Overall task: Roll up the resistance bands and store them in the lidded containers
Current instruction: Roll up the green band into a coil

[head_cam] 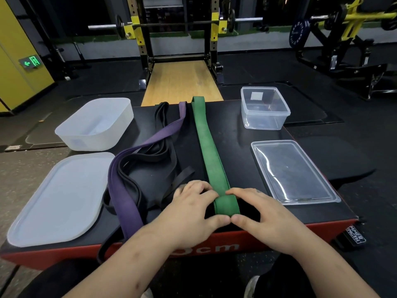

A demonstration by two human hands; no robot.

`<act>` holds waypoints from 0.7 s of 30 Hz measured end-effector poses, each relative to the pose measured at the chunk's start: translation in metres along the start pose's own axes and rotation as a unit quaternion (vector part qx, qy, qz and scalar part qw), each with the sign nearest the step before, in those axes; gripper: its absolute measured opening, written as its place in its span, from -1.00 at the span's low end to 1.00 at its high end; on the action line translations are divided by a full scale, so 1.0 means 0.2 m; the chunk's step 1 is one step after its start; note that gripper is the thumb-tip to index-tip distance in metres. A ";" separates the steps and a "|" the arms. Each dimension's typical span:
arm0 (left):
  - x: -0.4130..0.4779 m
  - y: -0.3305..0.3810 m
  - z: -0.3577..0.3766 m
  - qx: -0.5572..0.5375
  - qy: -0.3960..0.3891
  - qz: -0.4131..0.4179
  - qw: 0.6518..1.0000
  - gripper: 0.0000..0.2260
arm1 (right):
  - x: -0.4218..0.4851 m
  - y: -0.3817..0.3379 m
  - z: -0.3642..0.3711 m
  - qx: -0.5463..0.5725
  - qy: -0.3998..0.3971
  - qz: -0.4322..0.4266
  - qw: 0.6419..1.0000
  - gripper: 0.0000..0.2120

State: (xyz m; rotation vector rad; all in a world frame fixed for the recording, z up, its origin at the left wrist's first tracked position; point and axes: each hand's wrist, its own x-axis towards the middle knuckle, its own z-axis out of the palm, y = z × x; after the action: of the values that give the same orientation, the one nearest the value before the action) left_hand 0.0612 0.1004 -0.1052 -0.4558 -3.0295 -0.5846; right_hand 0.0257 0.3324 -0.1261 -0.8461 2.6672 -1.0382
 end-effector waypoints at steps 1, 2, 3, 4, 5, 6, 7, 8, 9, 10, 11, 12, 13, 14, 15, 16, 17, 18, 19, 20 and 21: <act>0.02 0.00 -0.02 0.011 0.002 0.011 1.000 -0.46 | 0.00 0.00 0.00 0.019 0.020 -0.005 1.000 -0.49; 0.02 -0.01 -0.04 0.018 0.016 0.023 0.999 -0.48 | 0.00 -0.02 0.02 0.039 0.046 -0.012 0.998 -0.51; 0.03 -0.01 -0.05 0.020 0.040 0.035 0.998 -0.50 | 0.01 -0.03 0.03 0.053 0.072 -0.021 0.996 -0.52; 0.03 -0.02 -0.05 0.020 0.062 0.044 0.997 -0.51 | 0.02 -0.05 0.04 0.052 0.092 -0.032 0.994 -0.52; 0.02 -0.02 -0.05 0.023 0.070 0.047 0.996 -0.50 | 0.02 -0.05 0.05 0.035 0.101 -0.039 0.994 -0.54; 0.01 -0.03 -0.04 0.025 0.060 0.046 0.997 -0.48 | 0.01 -0.05 0.06 0.009 0.096 -0.042 0.994 -0.55; -0.01 -0.03 -0.01 0.021 0.040 0.041 0.998 -0.46 | 0.00 -0.04 0.07 -0.012 0.082 -0.038 0.996 -0.53; -0.03 -0.02 0.02 0.008 0.023 0.033 0.999 -0.45 | -0.01 -0.03 0.07 -0.022 0.065 -0.033 0.997 -0.50; -0.05 -0.02 0.05 -0.012 0.017 0.024 0.999 -0.45 | -0.02 -0.01 0.07 -0.022 0.049 -0.027 0.998 -0.49; -0.07 -0.01 0.07 -0.030 0.022 0.013 0.999 -0.45 | -0.03 0.00 0.06 -0.021 0.038 -0.026 0.999 -0.49; -0.08 0.00 0.09 -0.044 0.030 0.002 0.999 -0.45 | -0.02 0.01 0.06 -0.022 0.031 -0.025 0.999 -0.48; -0.08 0.00 0.10 -0.050 0.038 -0.010 0.998 -0.44 | -0.02 0.01 0.05 -0.027 0.028 -0.025 0.999 -0.48; -0.09 0.01 0.11 -0.053 0.042 -0.023 0.997 -0.43 | -0.01 0.02 0.05 -0.034 0.030 -0.024 0.999 -0.48; -0.09 0.01 0.11 -0.052 0.040 -0.036 0.997 -0.42 | -0.01 0.02 0.06 -0.044 0.033 -0.023 0.998 -0.47; -0.08 0.01 0.12 -0.050 0.036 -0.042 0.997 -0.40 | -0.01 0.03 0.06 -0.055 0.036 -0.020 0.998 -0.45; -0.08 0.01 0.12 -0.047 0.035 -0.039 0.998 -0.36 | -0.01 0.03 0.07 -0.064 0.039 -0.019 0.997 -0.44; -0.08 0.01 0.13 -0.045 0.037 -0.032 0.998 -0.31 | -0.01 0.04 0.08 -0.066 0.043 -0.019 0.997 -0.44; -0.07 0.00 0.13 -0.044 0.039 -0.027 0.998 -0.27 | -0.02 0.04 0.08 -0.064 0.050 -0.020 0.996 -0.44; -0.07 0.00 0.13 -0.044 0.041 -0.025 0.998 -0.26 | -0.01 0.04 0.09 -0.061 0.056 -0.019 0.996 -0.44; -0.08 0.00 0.13 -0.048 0.045 -0.025 0.998 -0.27 | -0.01 0.04 0.09 -0.060 0.060 -0.017 0.996 -0.43; -0.08 -0.01 0.13 -0.056 0.051 -0.025 0.997 -0.29 | -0.01 0.04 0.09 -0.059 0.063 -0.013 0.996 -0.42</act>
State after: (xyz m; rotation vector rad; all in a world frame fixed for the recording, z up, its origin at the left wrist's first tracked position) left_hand 0.0768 0.1045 -0.1315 -0.3428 -2.9302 -0.7584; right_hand 0.0287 0.3281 -0.1449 -0.8670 2.8551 -0.9793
